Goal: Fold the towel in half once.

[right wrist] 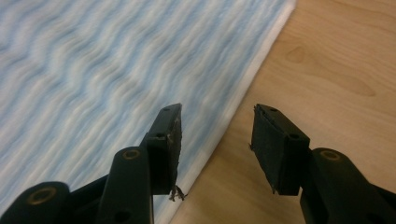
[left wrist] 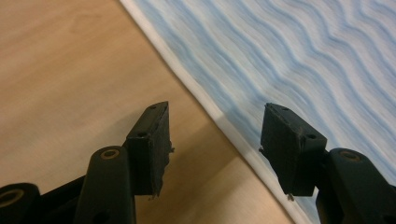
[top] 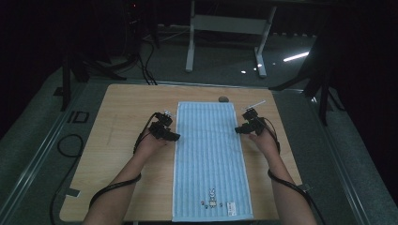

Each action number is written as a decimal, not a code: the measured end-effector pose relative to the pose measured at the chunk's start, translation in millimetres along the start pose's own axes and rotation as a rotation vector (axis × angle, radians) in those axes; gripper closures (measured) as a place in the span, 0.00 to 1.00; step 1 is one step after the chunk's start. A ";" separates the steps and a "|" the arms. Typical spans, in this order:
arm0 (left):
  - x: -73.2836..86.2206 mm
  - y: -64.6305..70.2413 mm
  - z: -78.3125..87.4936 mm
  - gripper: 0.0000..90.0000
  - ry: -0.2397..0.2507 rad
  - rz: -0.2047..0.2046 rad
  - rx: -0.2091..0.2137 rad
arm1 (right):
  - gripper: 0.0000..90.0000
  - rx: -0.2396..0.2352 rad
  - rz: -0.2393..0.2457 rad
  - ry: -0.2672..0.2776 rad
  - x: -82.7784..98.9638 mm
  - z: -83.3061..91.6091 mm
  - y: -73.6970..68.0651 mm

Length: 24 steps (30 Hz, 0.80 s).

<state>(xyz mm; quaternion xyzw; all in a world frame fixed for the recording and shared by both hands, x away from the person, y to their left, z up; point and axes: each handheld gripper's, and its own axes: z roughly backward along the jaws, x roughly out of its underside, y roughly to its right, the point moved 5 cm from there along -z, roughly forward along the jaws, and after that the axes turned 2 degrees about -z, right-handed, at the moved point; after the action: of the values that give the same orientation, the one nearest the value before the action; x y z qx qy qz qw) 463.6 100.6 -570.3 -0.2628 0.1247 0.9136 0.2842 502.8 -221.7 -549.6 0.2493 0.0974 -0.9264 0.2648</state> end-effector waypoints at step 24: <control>-20.5 -1.6 -23.0 0.85 -0.022 -0.039 -0.012 | 0.88 0.012 0.019 -0.115 -11.4 -31.3 -2.2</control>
<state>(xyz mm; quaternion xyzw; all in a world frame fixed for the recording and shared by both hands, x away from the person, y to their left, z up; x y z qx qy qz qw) 488.2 83.9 -578.2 -0.2567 0.1108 0.9115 0.3016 522.8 -205.1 -570.5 0.1981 0.0742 -0.9372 0.2774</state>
